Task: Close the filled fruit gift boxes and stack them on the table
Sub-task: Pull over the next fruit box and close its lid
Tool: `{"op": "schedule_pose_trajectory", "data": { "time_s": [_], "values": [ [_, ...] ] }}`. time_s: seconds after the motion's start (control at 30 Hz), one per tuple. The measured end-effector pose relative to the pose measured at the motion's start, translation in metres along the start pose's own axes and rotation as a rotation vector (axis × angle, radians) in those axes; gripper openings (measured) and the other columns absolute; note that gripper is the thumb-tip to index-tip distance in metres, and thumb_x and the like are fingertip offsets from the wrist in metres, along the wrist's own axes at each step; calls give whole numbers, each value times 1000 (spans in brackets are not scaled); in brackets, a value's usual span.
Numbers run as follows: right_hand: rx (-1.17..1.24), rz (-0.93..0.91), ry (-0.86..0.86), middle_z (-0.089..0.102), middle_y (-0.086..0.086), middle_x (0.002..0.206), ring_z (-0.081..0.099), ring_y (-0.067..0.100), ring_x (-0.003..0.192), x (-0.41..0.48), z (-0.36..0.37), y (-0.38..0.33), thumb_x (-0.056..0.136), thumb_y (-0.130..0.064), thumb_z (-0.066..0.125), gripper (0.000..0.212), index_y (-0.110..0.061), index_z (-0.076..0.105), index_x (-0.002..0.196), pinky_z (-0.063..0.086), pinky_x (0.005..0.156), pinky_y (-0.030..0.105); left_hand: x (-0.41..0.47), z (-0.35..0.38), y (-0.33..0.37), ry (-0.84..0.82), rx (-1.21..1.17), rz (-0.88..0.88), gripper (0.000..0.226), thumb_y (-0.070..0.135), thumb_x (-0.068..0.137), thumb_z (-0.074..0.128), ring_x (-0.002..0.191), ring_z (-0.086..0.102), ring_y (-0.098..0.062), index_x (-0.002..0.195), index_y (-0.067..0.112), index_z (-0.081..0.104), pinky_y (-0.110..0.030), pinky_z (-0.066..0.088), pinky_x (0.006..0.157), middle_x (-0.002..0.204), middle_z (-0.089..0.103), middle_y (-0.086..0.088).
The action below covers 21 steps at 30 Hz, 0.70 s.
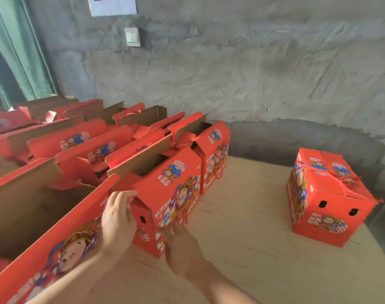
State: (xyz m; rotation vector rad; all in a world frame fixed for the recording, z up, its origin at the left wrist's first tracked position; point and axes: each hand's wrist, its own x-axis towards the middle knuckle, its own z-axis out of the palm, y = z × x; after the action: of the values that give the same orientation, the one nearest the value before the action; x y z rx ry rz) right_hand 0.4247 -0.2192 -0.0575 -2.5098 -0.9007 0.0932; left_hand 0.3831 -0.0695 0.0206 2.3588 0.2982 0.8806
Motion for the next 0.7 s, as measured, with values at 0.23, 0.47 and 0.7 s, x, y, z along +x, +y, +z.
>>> {"op": "schedule_pose_trajectory", "data": {
  "time_s": [0.23, 0.47, 0.7],
  "values": [
    [-257, 265, -188, 28, 23, 140, 38, 38, 124, 35, 14, -66, 85, -12, 50, 79, -20, 7, 150, 39, 99, 43, 18, -48, -42, -51, 67, -161, 48, -18, 83, 43, 117, 48, -30, 126, 1, 52, -33, 39, 91, 128, 51, -15],
    [-270, 327, -169, 57, 13, 121, 57, 35, 111, 38, 3, -79, 83, -11, 52, 64, -11, 23, 140, 46, 87, 38, 12, -55, -40, -169, -64, -272, 38, -2, 96, 38, 121, 49, -29, 133, 5, 45, -33, 43, 92, 133, 50, -18],
    [-219, 423, -82, 51, 5, 117, 55, 26, 109, -61, -19, -21, 85, -20, 44, 52, -25, 28, 134, 43, 83, 33, 2, -62, -30, -124, -244, -345, 20, 11, 100, 38, 88, 51, -24, 102, 3, 56, -25, 31, 75, 92, 55, -10]
  ]
}}
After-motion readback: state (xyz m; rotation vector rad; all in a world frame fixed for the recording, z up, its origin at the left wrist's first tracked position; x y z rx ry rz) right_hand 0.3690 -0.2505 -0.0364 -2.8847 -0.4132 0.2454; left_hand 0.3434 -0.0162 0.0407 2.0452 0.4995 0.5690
